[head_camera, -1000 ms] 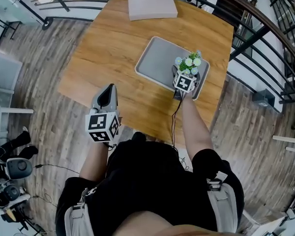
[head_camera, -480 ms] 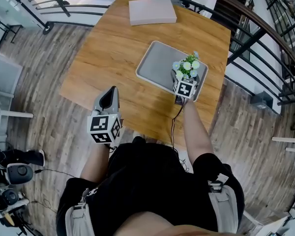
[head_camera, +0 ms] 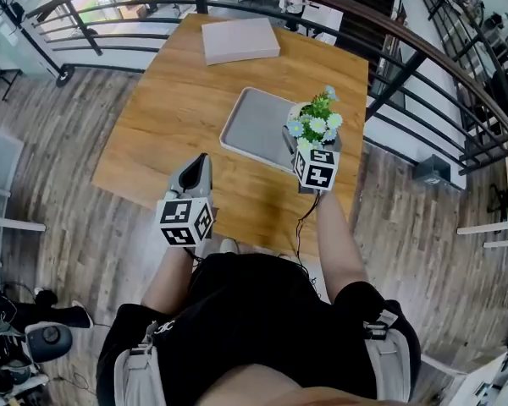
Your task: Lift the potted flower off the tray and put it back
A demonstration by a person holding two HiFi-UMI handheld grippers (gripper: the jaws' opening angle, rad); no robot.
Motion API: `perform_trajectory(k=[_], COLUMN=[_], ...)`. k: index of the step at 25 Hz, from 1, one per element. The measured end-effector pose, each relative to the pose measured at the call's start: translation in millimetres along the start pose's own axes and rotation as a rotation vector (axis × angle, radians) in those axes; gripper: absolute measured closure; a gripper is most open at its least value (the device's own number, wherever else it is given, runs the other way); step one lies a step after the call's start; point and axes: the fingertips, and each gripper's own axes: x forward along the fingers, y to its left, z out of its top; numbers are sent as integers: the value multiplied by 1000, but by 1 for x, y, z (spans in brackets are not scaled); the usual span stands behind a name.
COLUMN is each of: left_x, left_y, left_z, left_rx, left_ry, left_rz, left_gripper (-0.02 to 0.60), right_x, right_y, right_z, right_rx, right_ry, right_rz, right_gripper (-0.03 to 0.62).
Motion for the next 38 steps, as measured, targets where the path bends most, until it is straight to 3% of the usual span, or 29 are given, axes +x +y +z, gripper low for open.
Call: perform_trajectory(k=[7, 17, 28, 38], left_x=[9, 17, 20, 14], left_y=[-22, -49, -43, -19], left_z=[5, 14, 8, 4], left_rx=[-17, 65, 78, 70], left_ry=[-12, -50, -24, -9], left_rz=[-86, -200, -235, -183], left_gripper=[569, 569, 569, 569], right_x=[-84, -161, -156, -74], right_y=[2, -6, 1, 2], right_z=[33, 22, 28, 25], right_rx=[-30, 2, 19, 28], right_ry=[-89, -124, -150, -132], right_rz=[-56, -139, -167, -133], right_gripper=[74, 74, 74, 74])
